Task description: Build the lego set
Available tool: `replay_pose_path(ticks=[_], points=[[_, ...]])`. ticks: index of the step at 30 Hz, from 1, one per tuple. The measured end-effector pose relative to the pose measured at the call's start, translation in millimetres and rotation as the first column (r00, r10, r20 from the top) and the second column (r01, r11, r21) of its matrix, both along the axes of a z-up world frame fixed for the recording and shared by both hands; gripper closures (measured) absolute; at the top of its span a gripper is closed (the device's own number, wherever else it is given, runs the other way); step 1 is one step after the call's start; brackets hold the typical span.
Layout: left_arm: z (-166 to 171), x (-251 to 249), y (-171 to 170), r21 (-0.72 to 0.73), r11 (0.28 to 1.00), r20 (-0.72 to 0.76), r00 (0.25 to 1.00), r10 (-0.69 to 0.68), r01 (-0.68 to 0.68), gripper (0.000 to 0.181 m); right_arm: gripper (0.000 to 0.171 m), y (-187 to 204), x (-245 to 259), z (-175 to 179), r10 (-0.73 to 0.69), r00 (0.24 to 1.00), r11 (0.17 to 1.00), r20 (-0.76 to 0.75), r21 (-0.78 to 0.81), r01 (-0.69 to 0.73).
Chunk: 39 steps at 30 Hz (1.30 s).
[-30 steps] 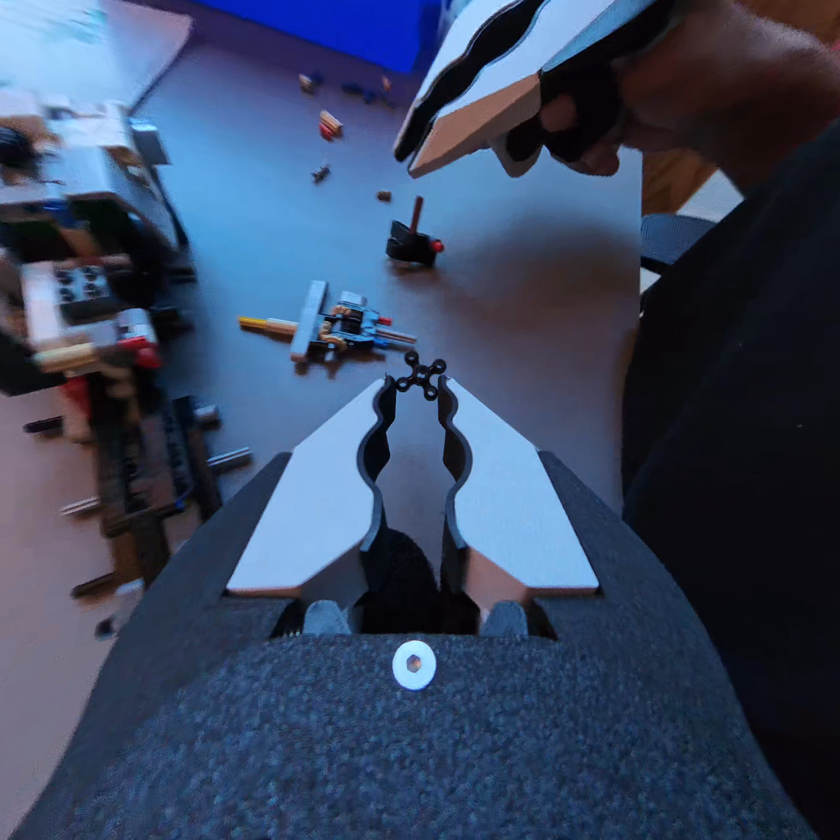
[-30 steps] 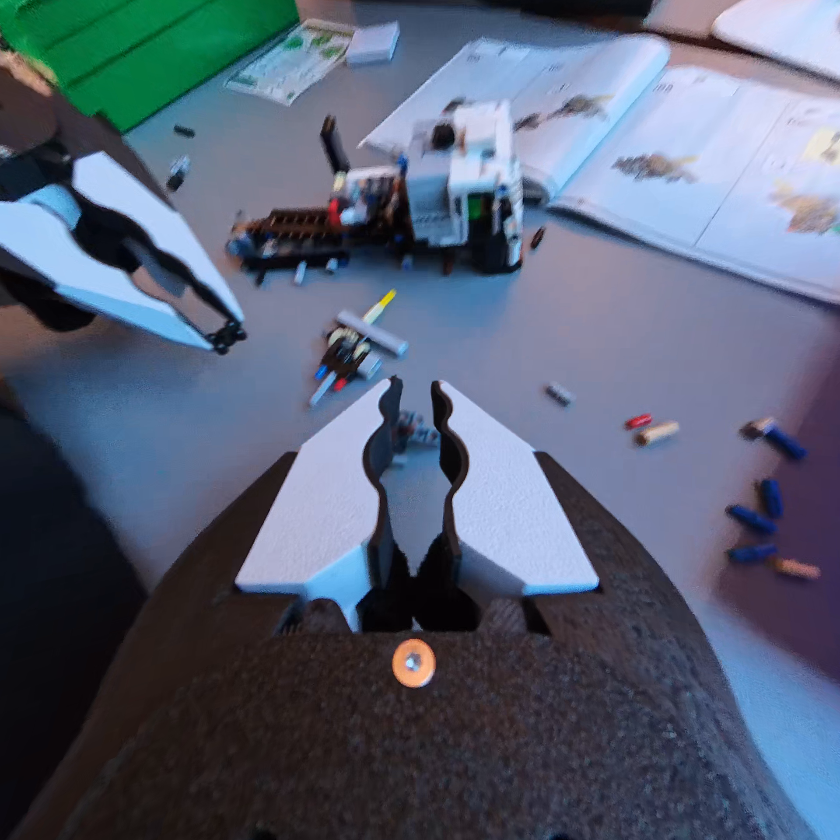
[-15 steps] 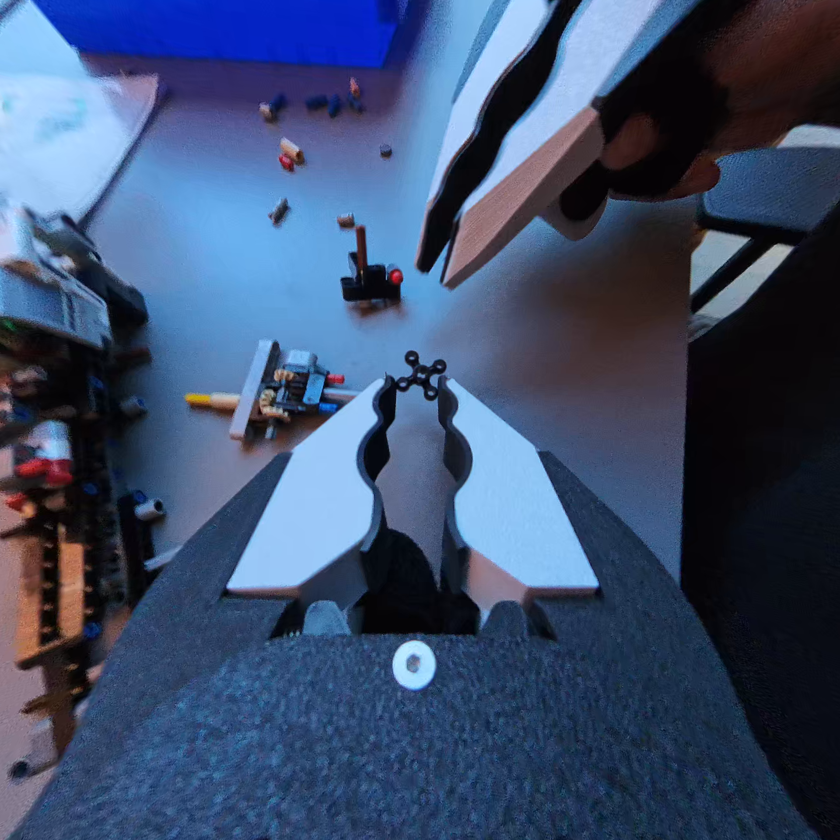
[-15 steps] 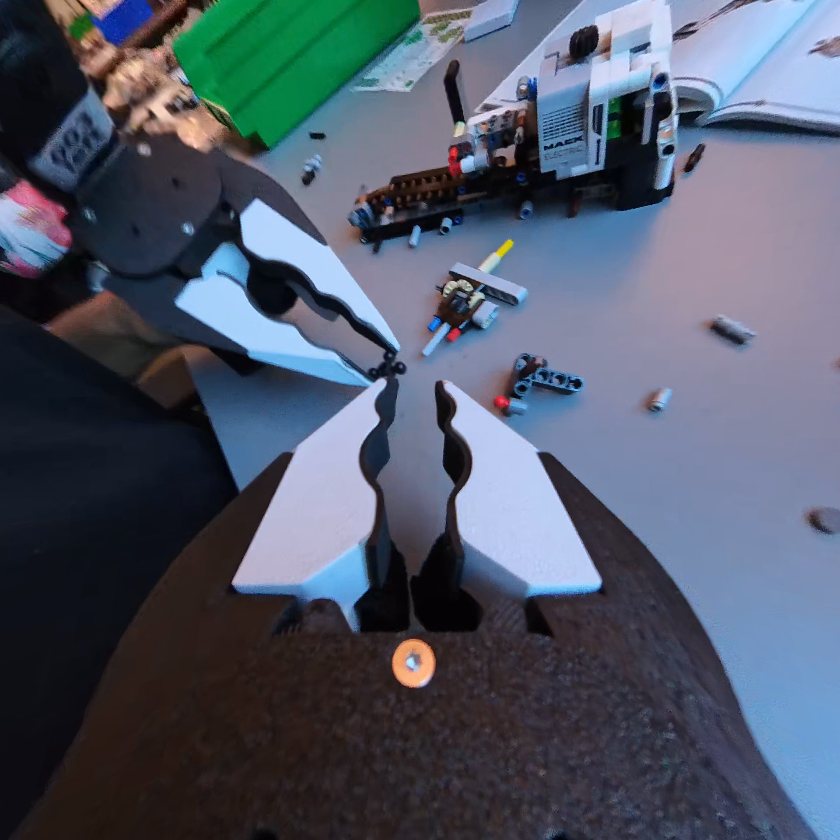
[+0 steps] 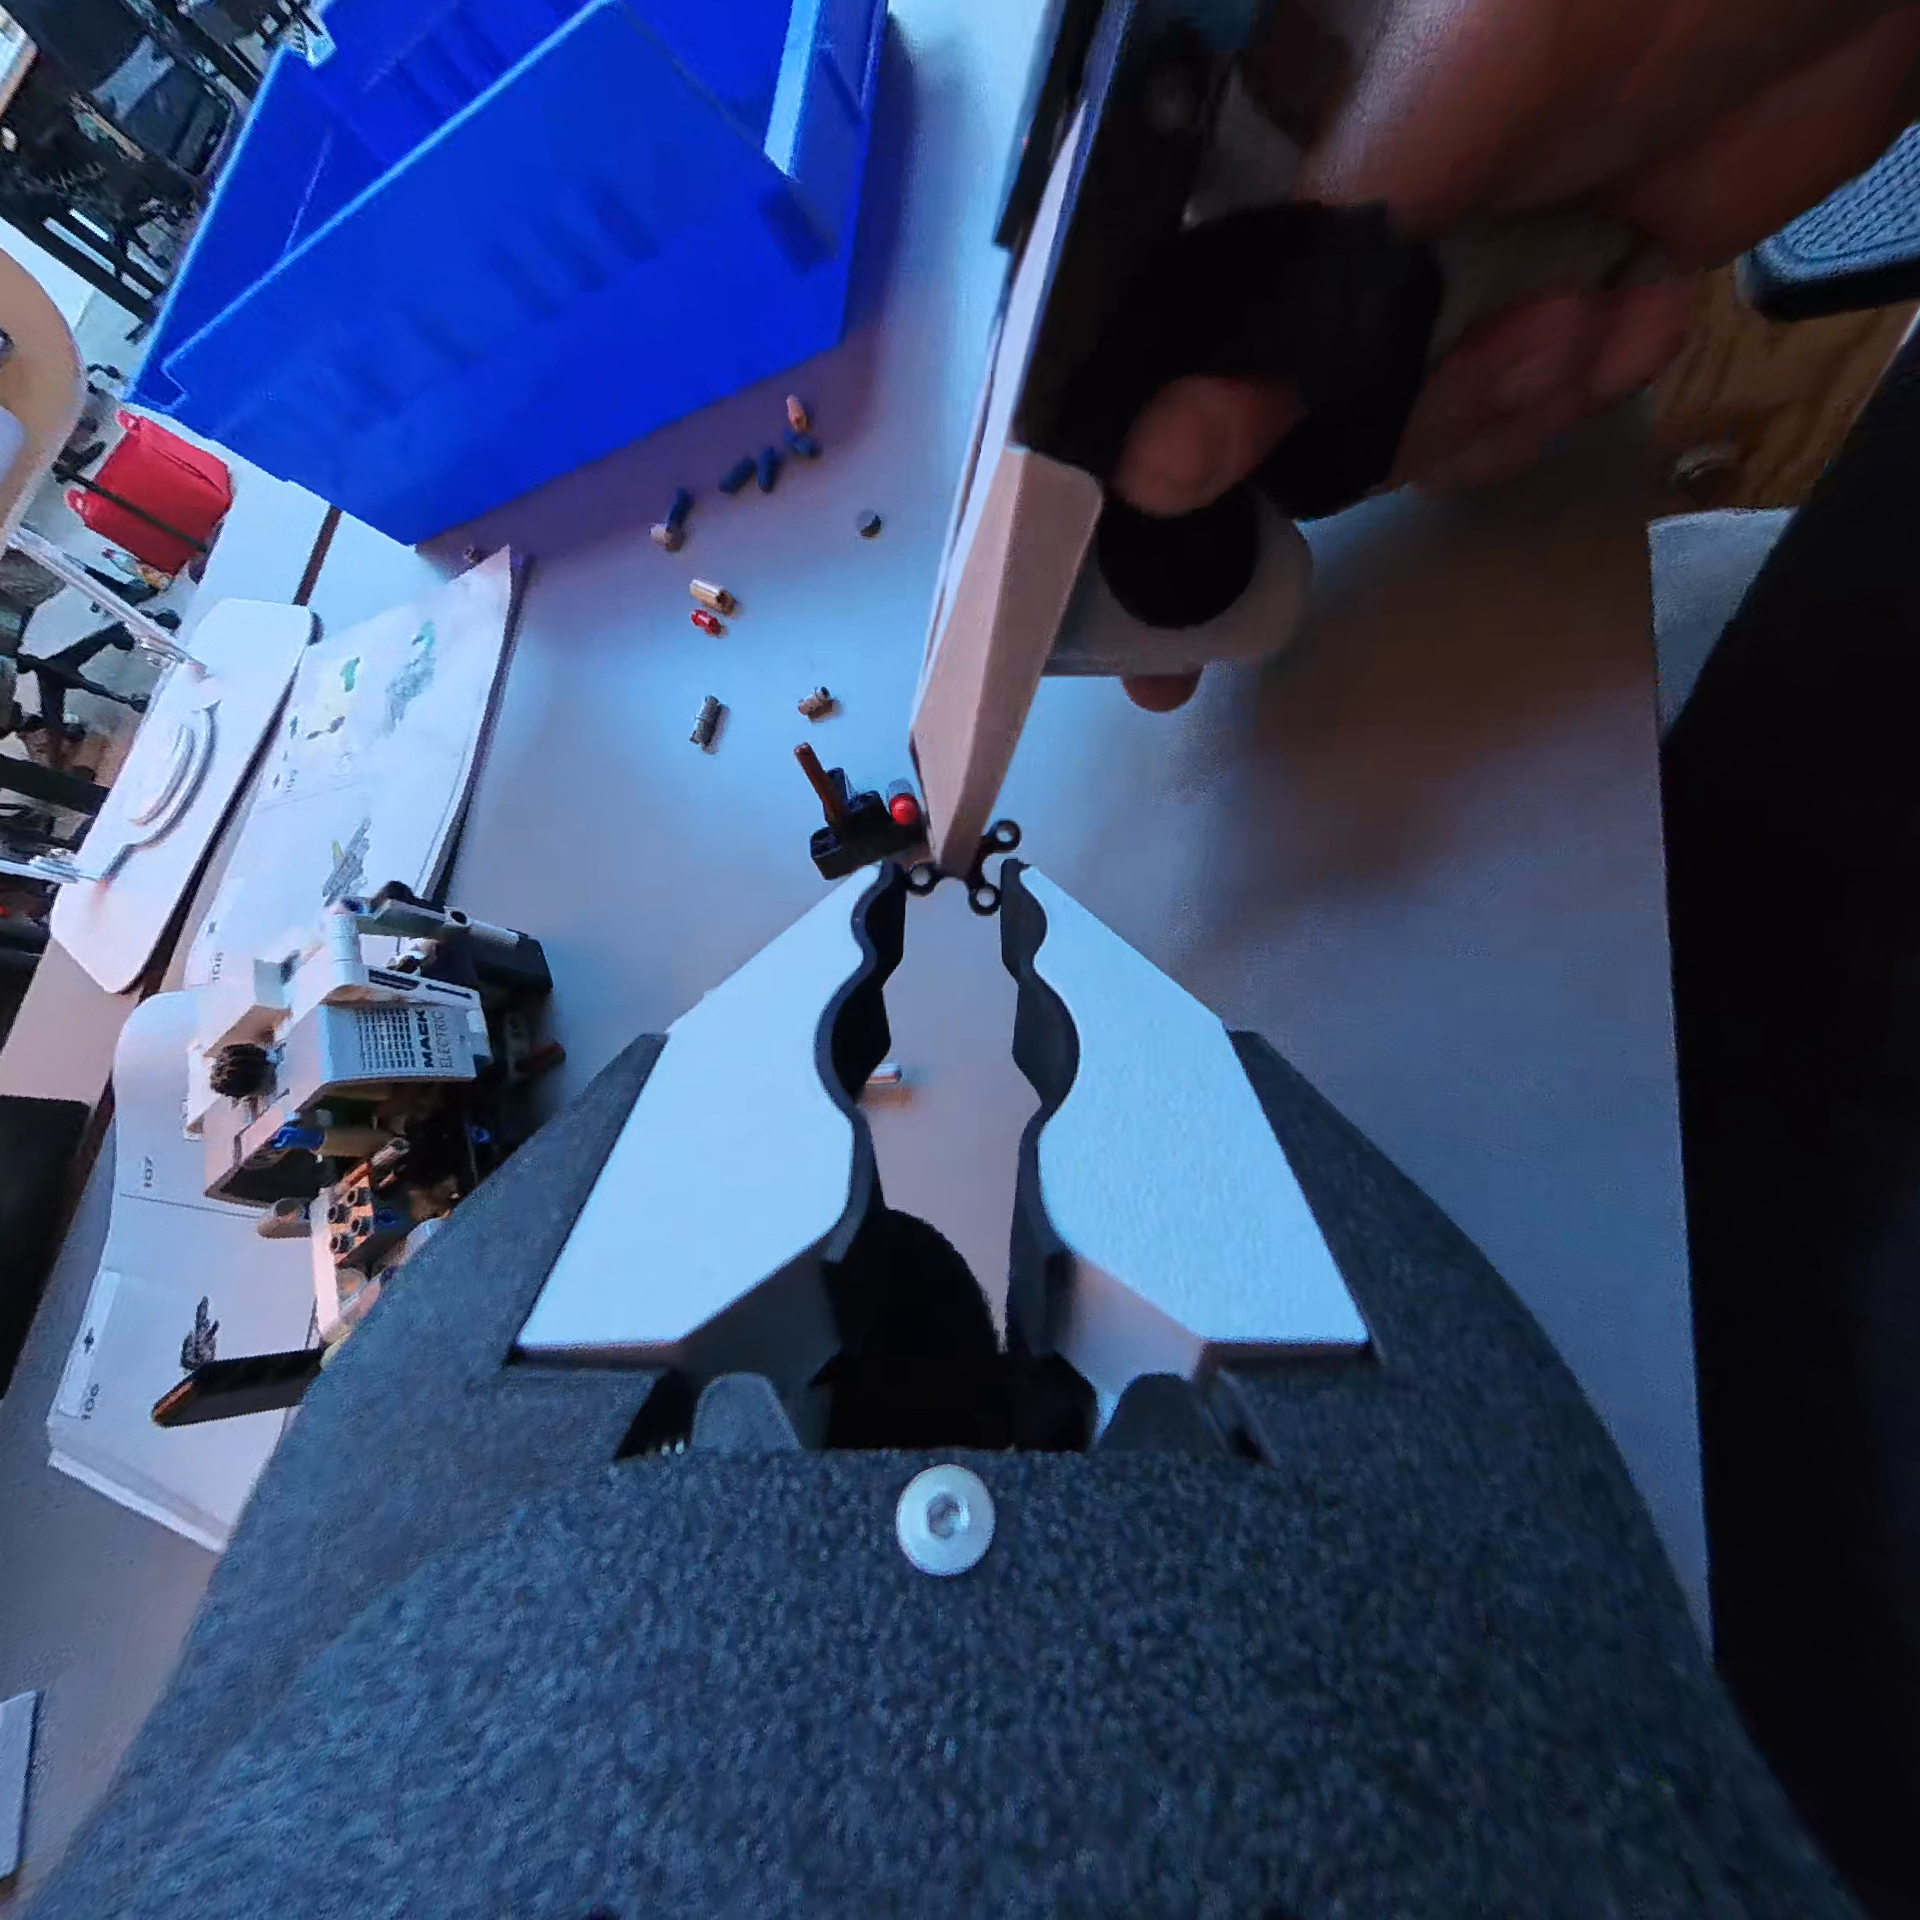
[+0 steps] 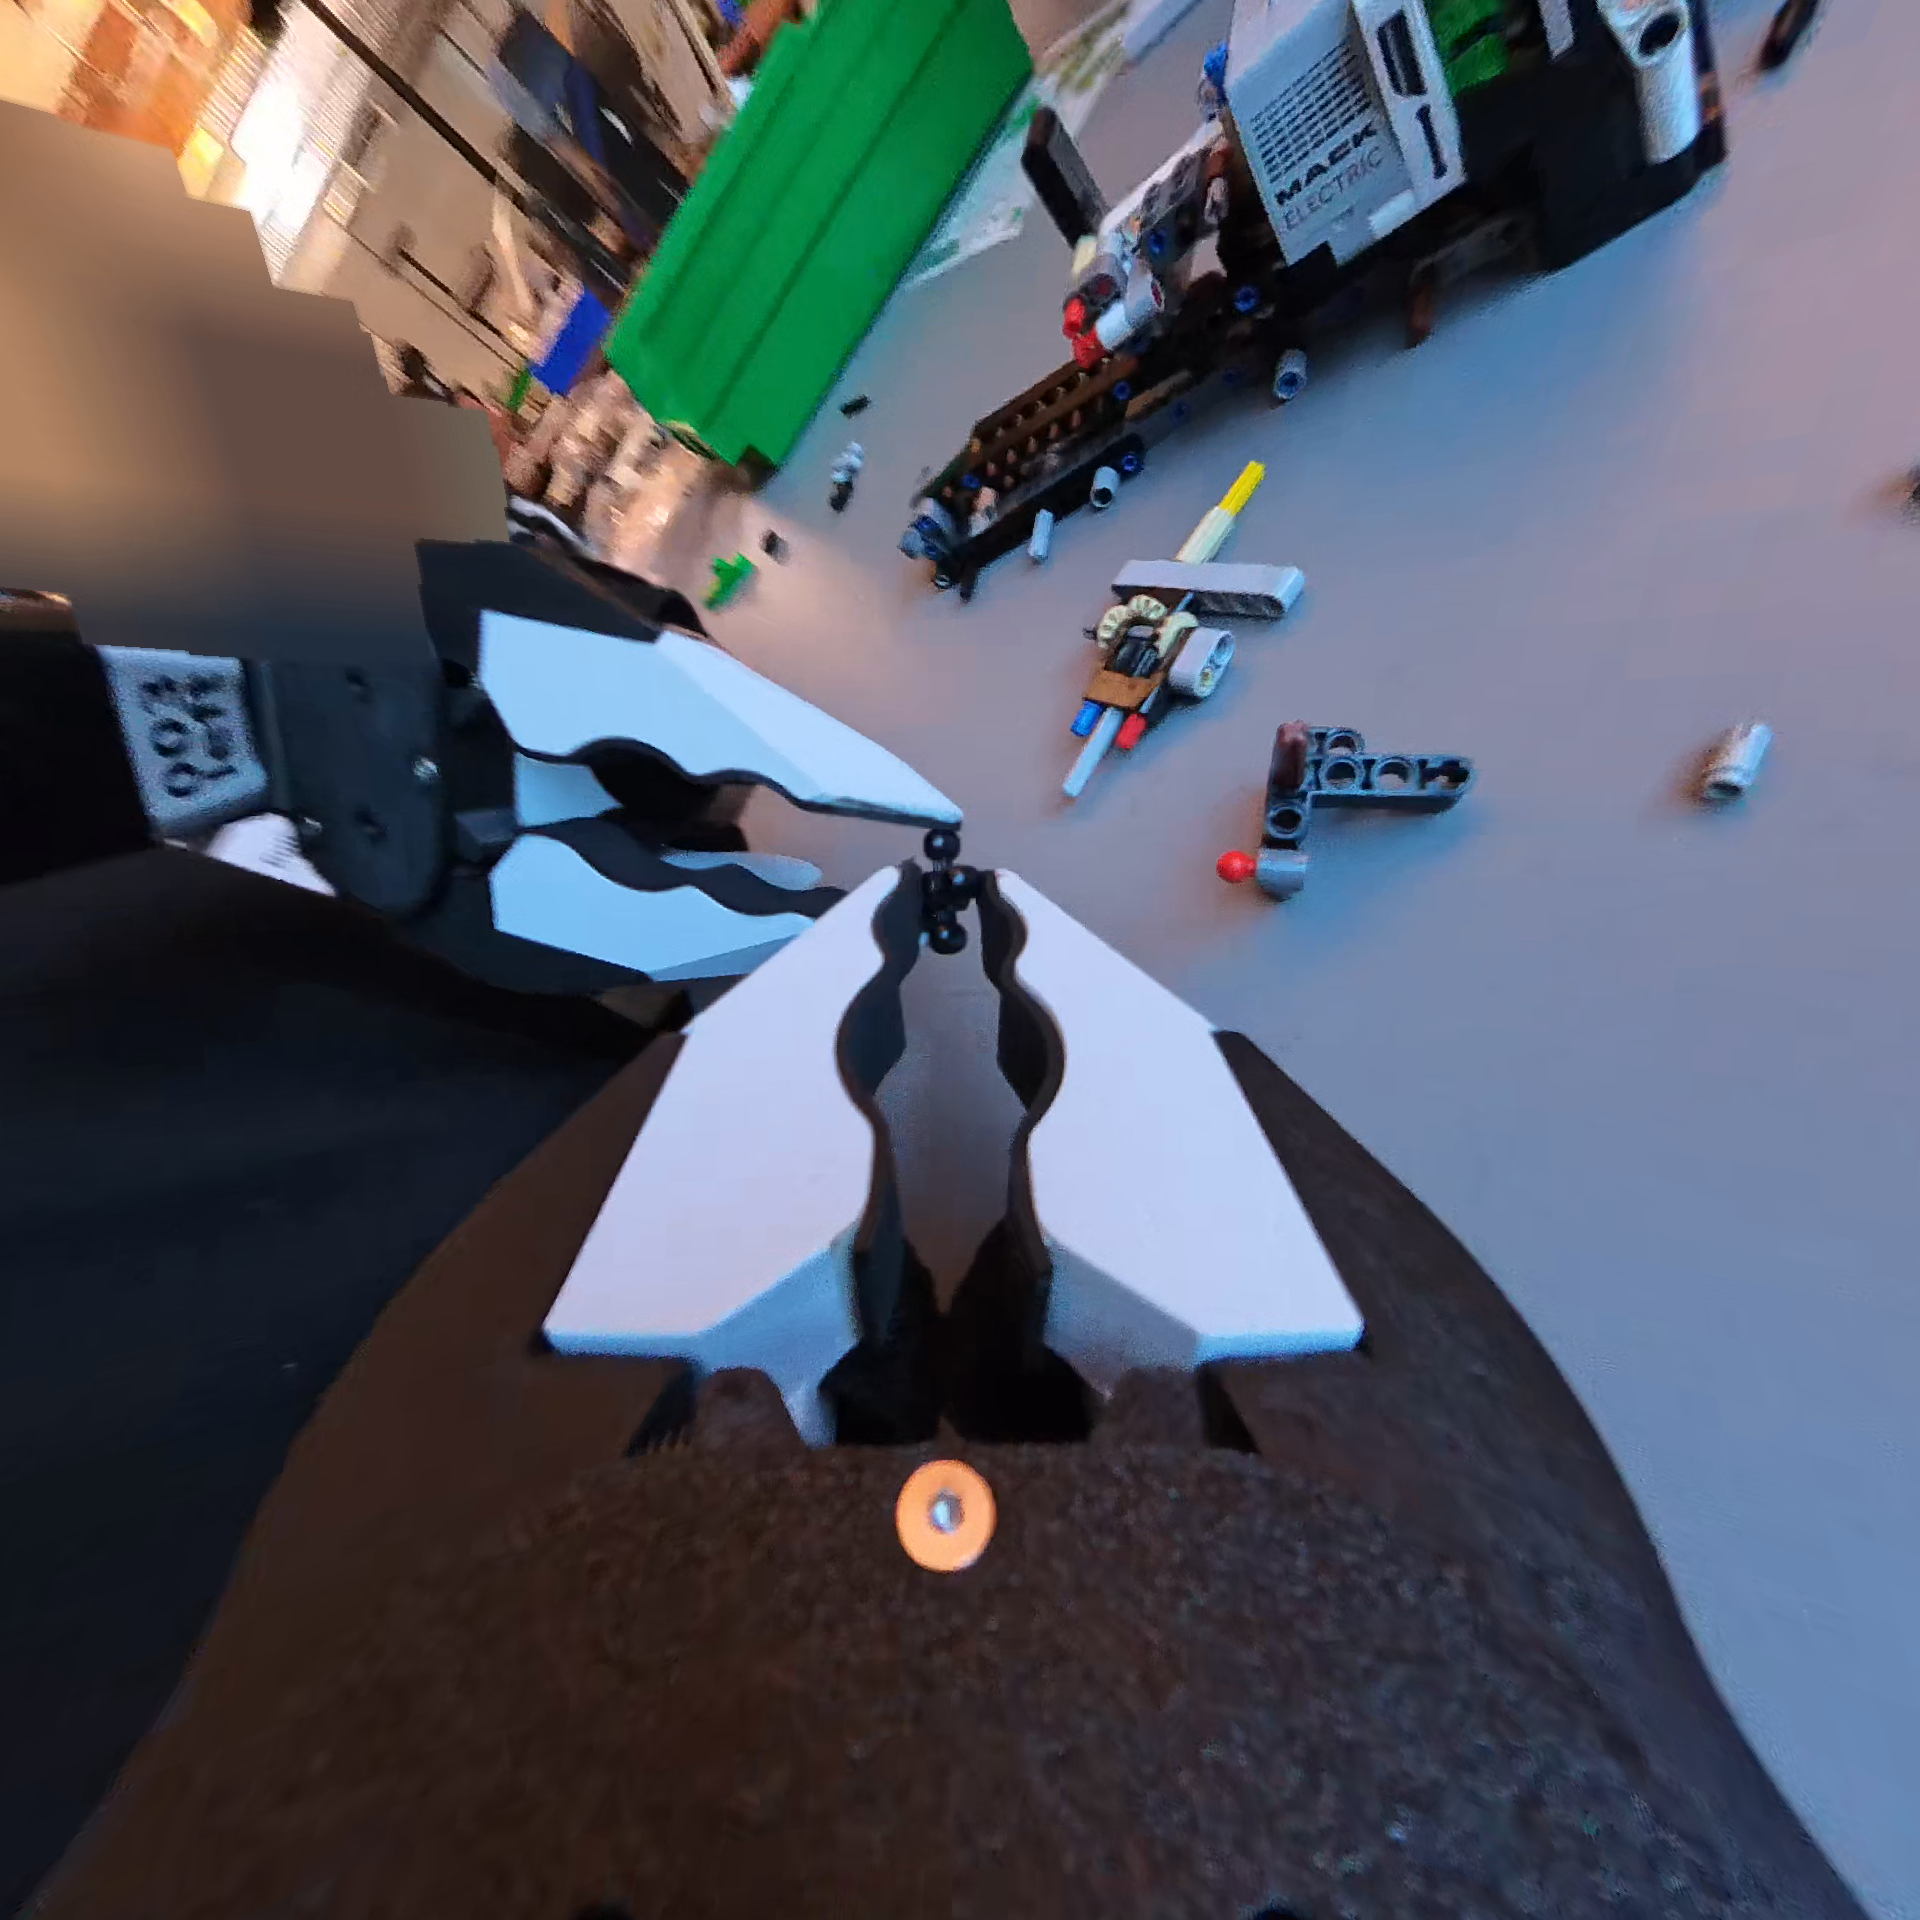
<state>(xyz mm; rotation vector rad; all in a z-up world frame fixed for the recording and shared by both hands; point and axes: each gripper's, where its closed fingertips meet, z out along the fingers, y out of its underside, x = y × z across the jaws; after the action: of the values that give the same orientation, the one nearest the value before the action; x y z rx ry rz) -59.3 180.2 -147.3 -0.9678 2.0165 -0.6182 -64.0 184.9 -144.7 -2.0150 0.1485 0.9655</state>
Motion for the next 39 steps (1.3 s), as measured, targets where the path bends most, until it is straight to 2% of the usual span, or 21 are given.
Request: replay_pose_path(ticks=[4,8,10,11,13,15,17,19,20,22,24,25,28,29,35,39], points=[[18,3,0,-0.079,0.997,0.096,0.995,0.026,-0.018,0.166,0.165,-1,3,23,-0.023,0.961,0.997,-0.277,0.060,0.041],[39,3,-8,-0.251,0.968,0.186,0.982,0.042,0.006,0.168,0.165,-1,8,50,-0.008,0.827,0.988,-0.563,0.122,0.093],[47,4,-7,-0.287,0.958,0.226,0.972,0.061,0.007,0.173,0.165,-1,8,56,0.009,0.777,0.986,-0.630,0.136,0.099],[50,4,-6,-0.291,0.957,0.239,0.969,0.070,0.002,0.179,0.165,-2,5,58,0.025,0.765,0.986,-0.644,0.143,0.088],[53,3,-5,-0.305,0.952,0.240,0.968,0.069,0.008,0.179,0.165,-3,4,59,0.034,0.755,0.985,-0.654,0.150,0.086],[49,2,-5,-0.310,0.951,0.209,0.975,0.071,-0.002,0.179,0.164,-2,4,55,0.020,0.811,0.984,-0.585,0.155,0.088],[43,1,-5,-0.293,0.956,0.166,0.984,0.062,-0.011,0.179,0.160,-3,3,50,0.019,0.899,0.984,-0.437,0.167,0.061],[34,-1,-4,-0.284,0.958,0.078,0.996,0.050,-0.026,0.179,0.148,-5,8,41,-0.006,0.991,0.984,-0.132,0.178,0.030],[27,-3,-1,-0.272,0.961,0.029,0.998,0.049,-0.040,0.179,0.150,-7,8,41,0.003,0.999,0.980,0.038,0.198,-0.010],[17,-5,4,-0.225,0.973,-0.032,0.998,0.048,-0.054,0.179,0.150,-10,9,38,-0.001,0.933,0.978,0.360,0.195,-0.074],[12,-6,6,-0.179,0.982,-0.062,0.997,0.047,-0.057,0.179,0.151,-9,10,31,0.007,0.813,0.981,0.582,0.155,-0.119],[11,-7,5,-0.163,0.986,-0.066,0.997,0.038,-0.048,0.179,0.151,-7,7,30,0.016,0.778,0.981,0.629,0.142,-0.134],[11,-7,-1,-0.120,0.993,-0.069,0.998,0.011,-0.019,0.179,0.150,-3,0,20,0.055,0.742,0.983,0.668,0.096,-0.159],[10,-7,-1,-0.096,0.995,-0.071,0.997,0.012,-0.019,0.179,0.155,-4,-3,16,0.075,0.739,0.982,0.669,0.078,-0.171],[8,-8,-3,0.040,0.999,-0.065,0.998,0.009,-0.006,0.180,0.159,-6,-2,8,0.080,0.739,0.985,0.669,0.059,-0.160],[7,-8,-7,0.068,0.998,-0.032,0.999,-0.014,0.016,0.179,0.164,-10,-3,7,0.105,0.737,0.980,0.667,0.057,-0.192]])
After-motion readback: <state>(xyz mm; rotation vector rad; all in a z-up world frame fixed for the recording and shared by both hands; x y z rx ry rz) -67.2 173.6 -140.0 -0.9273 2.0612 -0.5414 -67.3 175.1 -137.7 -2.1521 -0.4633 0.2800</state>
